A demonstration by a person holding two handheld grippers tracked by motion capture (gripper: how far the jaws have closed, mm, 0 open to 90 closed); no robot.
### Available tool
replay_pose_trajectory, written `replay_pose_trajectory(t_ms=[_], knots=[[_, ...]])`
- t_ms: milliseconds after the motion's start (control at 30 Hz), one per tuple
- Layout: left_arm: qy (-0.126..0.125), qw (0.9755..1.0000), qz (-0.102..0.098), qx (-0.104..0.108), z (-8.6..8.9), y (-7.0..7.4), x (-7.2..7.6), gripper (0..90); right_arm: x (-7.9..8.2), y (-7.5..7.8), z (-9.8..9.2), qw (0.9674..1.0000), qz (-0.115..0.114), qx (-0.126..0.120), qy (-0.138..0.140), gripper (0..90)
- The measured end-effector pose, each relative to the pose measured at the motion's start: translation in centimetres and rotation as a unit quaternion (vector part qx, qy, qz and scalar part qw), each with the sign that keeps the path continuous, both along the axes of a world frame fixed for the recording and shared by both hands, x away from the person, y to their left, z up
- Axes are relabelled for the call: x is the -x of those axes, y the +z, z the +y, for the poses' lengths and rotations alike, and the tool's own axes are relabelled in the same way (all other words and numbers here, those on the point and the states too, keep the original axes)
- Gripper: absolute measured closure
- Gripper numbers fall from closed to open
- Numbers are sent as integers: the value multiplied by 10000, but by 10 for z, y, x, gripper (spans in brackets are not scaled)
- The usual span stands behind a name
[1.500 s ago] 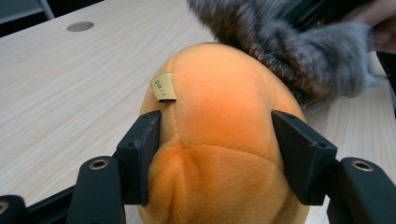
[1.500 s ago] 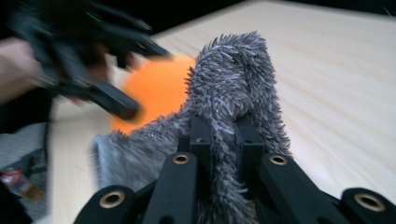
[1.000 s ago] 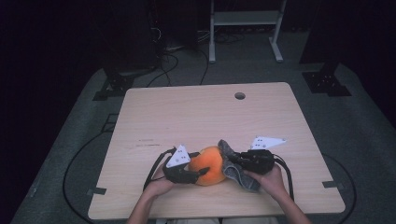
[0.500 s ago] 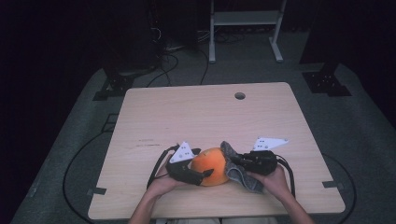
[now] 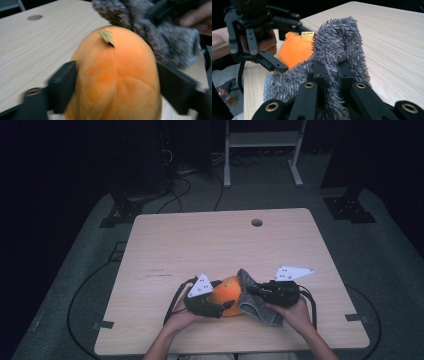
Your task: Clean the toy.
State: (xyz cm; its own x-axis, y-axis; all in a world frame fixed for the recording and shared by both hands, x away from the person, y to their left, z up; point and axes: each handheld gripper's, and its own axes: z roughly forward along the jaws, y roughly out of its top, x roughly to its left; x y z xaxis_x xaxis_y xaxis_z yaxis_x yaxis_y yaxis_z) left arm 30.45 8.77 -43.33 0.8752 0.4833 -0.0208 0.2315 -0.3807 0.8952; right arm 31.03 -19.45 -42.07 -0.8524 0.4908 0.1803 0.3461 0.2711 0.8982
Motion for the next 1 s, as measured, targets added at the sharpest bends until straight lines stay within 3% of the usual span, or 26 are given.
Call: replay_pose_trajectory(t_ms=[67,133,167,200,367,400,433,467,533,633,667,733,767,867,933,1000], knots=[[-3,10000,4,-99,0,-1,0,138,1,0,4,10000,-34,25,39,807],[-47,9999,-39,-88,1,-2,2,189,1,0,5,10000,-21,29,58,807],[-65,9998,-93,-164,3,-2,3,277,1,-1,4,10000,20,14,75,807],[-65,9998,-93,-164,3,-2,3,299,1,-1,4,10000,20,14,75,807],[-87,9994,-176,-302,5,-4,4,341,-6,-9,-5,9998,166,29,-110,807],[-97,9992,-210,-319,6,-5,4,354,-3,-3,-7,9999,115,17,-95,807],[-97,9992,-210,-319,6,-5,4,359,-3,-3,-7,9999,115,17,-95,807],[-153,9992,-209,-311,8,-6,3,360,1,4,-3,9999,-20,-131,62,806],[-182,9992,-185,-310,10,-7,2,361,3,3,4,9999,-84,-24,128,806],[-208,9991,-196,-326,11,-9,1,366,-1,-6,6,9999,41,-5,128,807],[-189,9993,-152,-292,12,-9,0,365,-8,-13,1,9998,209,-17,5,807],[-195,9993,-134,-275,13,-9,-1,365,-10,-15,-3,9997,249,47,-75,807],[-213,9993,-138,-264,14,-9,-1,365,-11,-14,-9,9992,289,118,-260,807],[-207,9993,-147,-281,15,-9,-1,365,-6,-9,-8,9995,240,-66,-191,807],[-192,9992,-151,-305,14,-9,-1,365,-5,-9,0,9998,85,125,-112,807],[-166,9994,-148,-283,14,-9,-1,365,-13,-17,-6,9989,304,209,-286,807]])
